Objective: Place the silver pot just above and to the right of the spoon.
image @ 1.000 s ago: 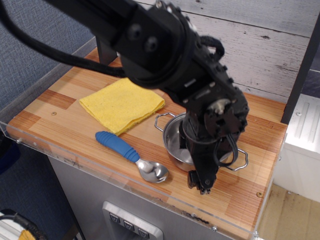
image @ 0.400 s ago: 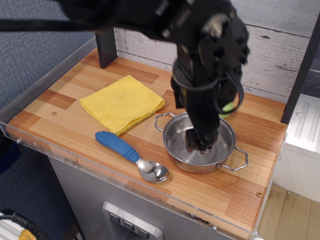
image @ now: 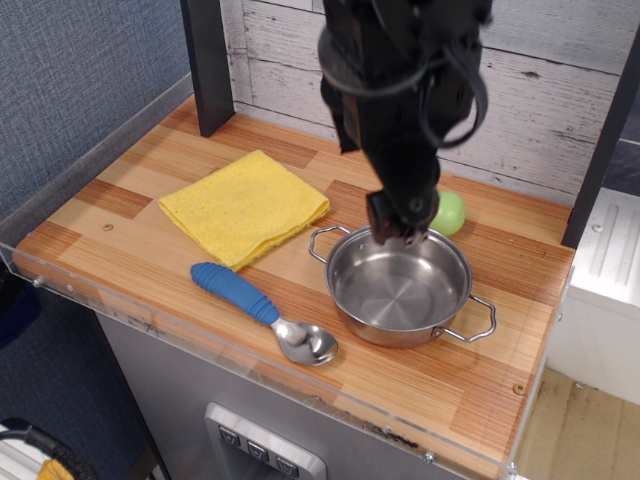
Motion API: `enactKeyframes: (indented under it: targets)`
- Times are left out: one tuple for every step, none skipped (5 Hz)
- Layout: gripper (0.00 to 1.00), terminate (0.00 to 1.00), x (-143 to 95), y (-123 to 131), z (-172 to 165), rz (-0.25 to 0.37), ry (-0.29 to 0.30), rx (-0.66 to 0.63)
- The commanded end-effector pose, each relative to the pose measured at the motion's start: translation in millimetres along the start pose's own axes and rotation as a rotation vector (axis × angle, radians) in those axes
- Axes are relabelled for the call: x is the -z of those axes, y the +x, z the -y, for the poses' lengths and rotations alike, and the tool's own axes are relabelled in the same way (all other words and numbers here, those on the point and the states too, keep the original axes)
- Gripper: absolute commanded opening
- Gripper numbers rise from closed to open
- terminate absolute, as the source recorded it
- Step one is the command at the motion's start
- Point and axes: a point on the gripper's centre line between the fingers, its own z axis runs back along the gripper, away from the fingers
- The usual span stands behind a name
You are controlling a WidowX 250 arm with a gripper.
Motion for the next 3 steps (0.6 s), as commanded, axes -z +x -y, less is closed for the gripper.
enactKeyframes:
  targets:
    - [1.0, 0.0, -17.2, -0.2, -9.1, 0.052, 0.051, -0.036]
    - [1.0, 0.0, -17.2, -0.2, -9.1, 0.052, 0.051, -0.036]
    - [1.0, 1.0, -17.2, -0.2, -9.1, 0.052, 0.051, -0.036]
